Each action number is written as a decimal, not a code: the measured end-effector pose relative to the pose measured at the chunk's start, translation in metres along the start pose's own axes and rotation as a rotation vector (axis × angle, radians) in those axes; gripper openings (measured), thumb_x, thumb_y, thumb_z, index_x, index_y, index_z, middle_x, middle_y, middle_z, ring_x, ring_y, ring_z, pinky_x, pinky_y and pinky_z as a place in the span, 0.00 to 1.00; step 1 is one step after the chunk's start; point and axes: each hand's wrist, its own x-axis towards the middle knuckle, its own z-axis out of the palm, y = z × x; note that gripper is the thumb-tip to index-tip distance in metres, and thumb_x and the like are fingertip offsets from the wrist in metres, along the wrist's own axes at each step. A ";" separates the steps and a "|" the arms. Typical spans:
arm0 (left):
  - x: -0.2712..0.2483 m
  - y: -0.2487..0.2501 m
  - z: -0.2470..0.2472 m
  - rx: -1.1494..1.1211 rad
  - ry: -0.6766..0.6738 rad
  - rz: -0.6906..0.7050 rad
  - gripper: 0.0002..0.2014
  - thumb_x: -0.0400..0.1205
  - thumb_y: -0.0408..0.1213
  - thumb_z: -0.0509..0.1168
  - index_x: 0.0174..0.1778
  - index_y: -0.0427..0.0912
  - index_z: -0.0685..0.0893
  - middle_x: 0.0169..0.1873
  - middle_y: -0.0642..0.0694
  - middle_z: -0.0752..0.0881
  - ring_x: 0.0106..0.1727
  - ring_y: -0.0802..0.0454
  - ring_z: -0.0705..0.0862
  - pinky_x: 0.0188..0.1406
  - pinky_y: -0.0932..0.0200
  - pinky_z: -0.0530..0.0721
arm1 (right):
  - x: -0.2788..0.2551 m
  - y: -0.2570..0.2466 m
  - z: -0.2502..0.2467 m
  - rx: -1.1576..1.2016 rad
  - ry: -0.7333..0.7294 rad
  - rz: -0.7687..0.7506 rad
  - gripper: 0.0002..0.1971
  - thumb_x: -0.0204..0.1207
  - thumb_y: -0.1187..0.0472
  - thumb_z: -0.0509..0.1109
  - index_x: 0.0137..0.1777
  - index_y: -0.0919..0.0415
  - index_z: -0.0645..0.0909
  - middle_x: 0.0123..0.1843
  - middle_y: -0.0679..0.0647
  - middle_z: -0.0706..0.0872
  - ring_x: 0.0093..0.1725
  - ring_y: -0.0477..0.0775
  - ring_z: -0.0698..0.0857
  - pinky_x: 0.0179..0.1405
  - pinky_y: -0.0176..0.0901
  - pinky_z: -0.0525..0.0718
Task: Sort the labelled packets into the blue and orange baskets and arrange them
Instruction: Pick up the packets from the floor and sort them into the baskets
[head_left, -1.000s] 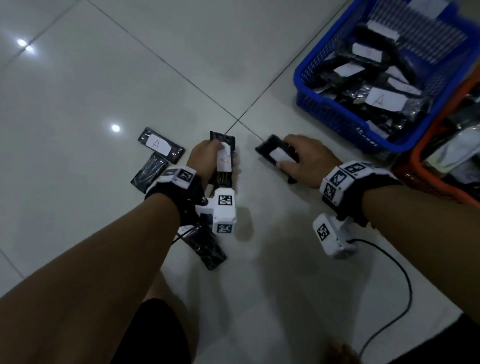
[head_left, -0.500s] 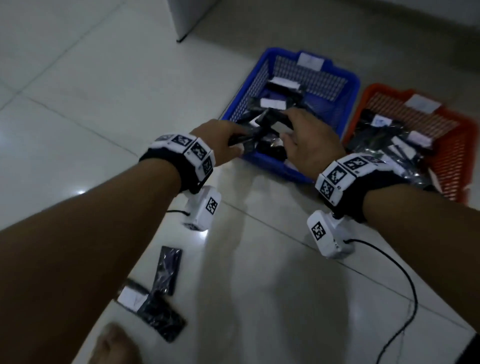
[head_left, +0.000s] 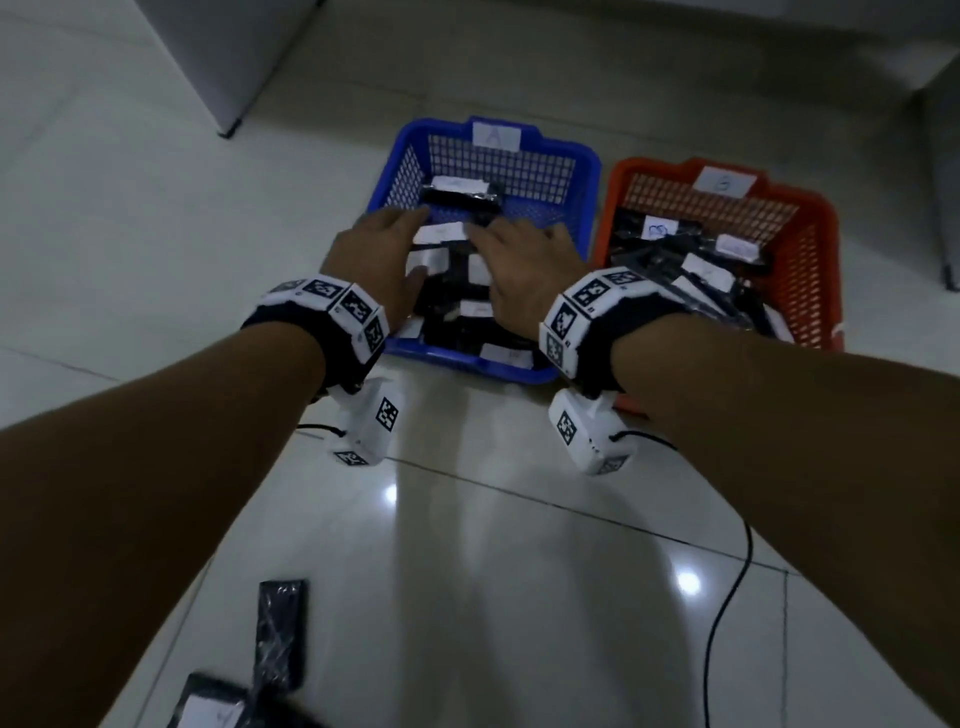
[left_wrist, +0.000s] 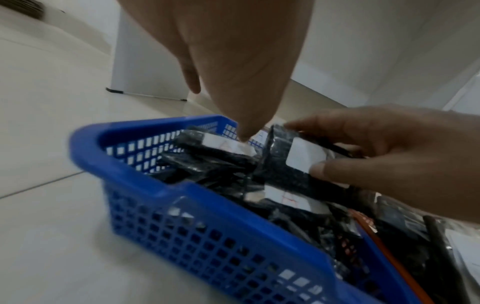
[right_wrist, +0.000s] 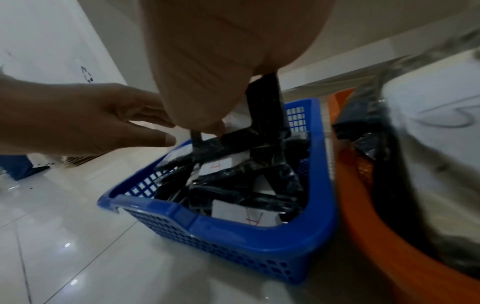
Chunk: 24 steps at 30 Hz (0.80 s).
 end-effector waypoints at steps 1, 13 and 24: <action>-0.009 -0.006 -0.003 -0.003 0.025 -0.007 0.30 0.78 0.39 0.67 0.77 0.41 0.70 0.70 0.35 0.75 0.69 0.34 0.74 0.66 0.41 0.74 | 0.003 -0.005 0.000 -0.037 0.028 -0.010 0.36 0.77 0.58 0.65 0.83 0.56 0.56 0.79 0.56 0.66 0.77 0.59 0.65 0.73 0.63 0.62; -0.256 -0.122 -0.009 0.057 -0.143 -0.510 0.22 0.77 0.43 0.69 0.68 0.49 0.79 0.67 0.45 0.79 0.63 0.42 0.80 0.59 0.42 0.81 | -0.025 -0.169 0.067 0.176 0.048 -0.555 0.22 0.75 0.57 0.68 0.69 0.58 0.78 0.65 0.56 0.81 0.63 0.61 0.80 0.60 0.57 0.75; -0.360 -0.173 0.022 0.019 -0.222 -0.636 0.24 0.75 0.37 0.70 0.69 0.49 0.79 0.69 0.44 0.78 0.66 0.40 0.79 0.60 0.41 0.82 | -0.091 -0.257 0.158 -0.019 -0.448 -1.124 0.27 0.66 0.65 0.68 0.68 0.49 0.80 0.68 0.47 0.80 0.68 0.52 0.78 0.66 0.55 0.71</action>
